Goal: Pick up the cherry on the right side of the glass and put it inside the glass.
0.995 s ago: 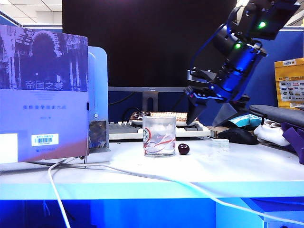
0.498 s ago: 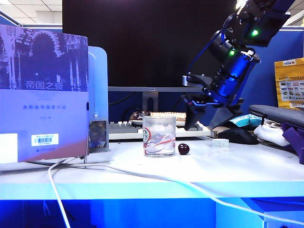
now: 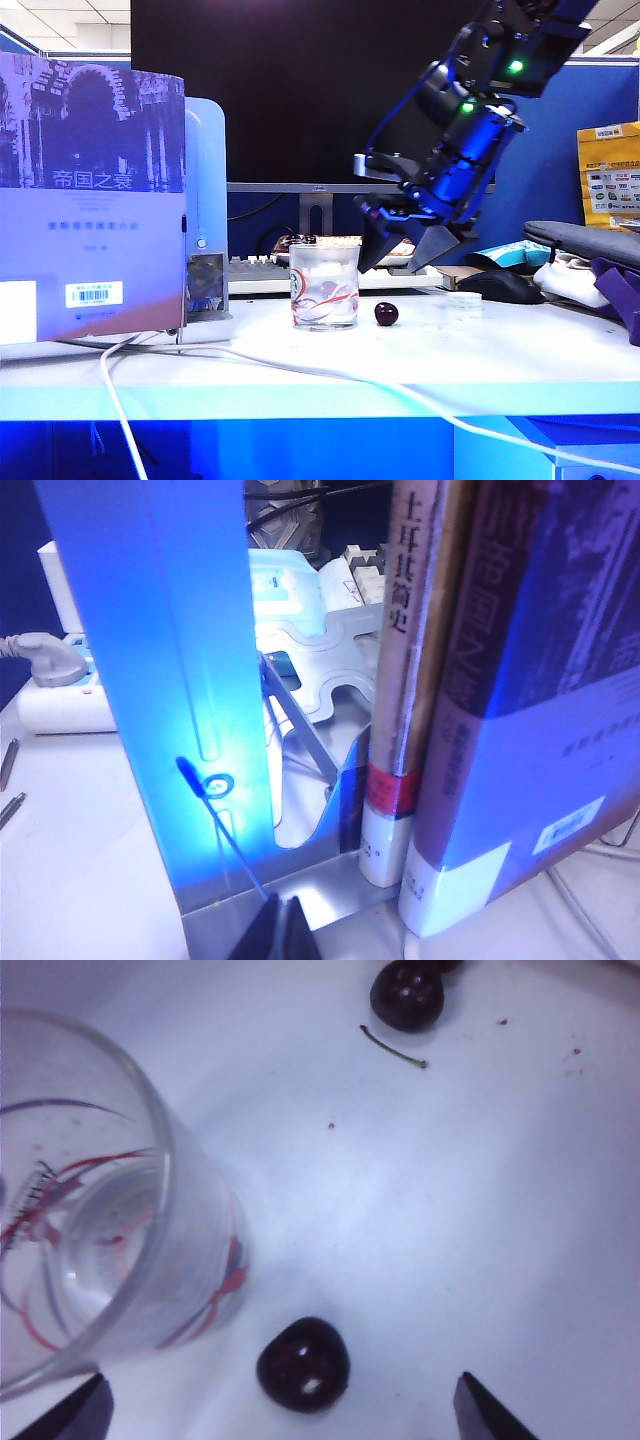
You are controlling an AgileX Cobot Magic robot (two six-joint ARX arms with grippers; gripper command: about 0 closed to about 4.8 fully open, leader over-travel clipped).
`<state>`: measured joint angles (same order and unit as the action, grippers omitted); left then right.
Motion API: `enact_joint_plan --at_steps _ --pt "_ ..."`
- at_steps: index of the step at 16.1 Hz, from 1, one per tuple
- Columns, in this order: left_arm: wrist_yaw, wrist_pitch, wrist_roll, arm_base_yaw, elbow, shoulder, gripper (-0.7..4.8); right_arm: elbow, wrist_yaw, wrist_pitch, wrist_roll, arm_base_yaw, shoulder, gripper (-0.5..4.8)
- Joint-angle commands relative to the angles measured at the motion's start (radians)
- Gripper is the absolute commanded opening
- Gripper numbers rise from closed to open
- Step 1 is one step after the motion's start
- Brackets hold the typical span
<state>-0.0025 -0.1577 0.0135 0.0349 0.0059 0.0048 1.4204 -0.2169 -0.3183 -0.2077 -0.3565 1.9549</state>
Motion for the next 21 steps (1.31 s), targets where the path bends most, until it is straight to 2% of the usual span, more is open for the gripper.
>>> enact_joint_plan --at_steps 1,3,9,12,16,21 --pt "0.003 -0.012 0.005 -0.001 0.0 -0.003 -0.05 0.006 0.108 0.029 -0.006 -0.002 0.003 4.79" --pt "0.003 -0.012 0.005 -0.001 0.0 -0.003 -0.05 0.006 0.136 0.023 -0.006 -0.002 0.019 4.79" --pt "0.004 -0.012 0.005 -0.001 0.0 -0.003 -0.05 0.029 0.084 -0.023 -0.011 -0.002 0.074 4.79" --pt "0.004 -0.012 0.005 -0.001 0.0 -0.003 -0.05 0.077 0.084 -0.047 -0.029 -0.002 0.101 4.79" --pt "0.003 -0.012 0.005 -0.001 0.0 -0.003 -0.05 0.174 0.078 -0.156 -0.041 -0.002 0.155 4.79" --pt "0.003 -0.012 0.005 -0.001 0.0 -0.003 -0.05 0.185 0.018 -0.191 -0.046 -0.003 0.166 4.79"
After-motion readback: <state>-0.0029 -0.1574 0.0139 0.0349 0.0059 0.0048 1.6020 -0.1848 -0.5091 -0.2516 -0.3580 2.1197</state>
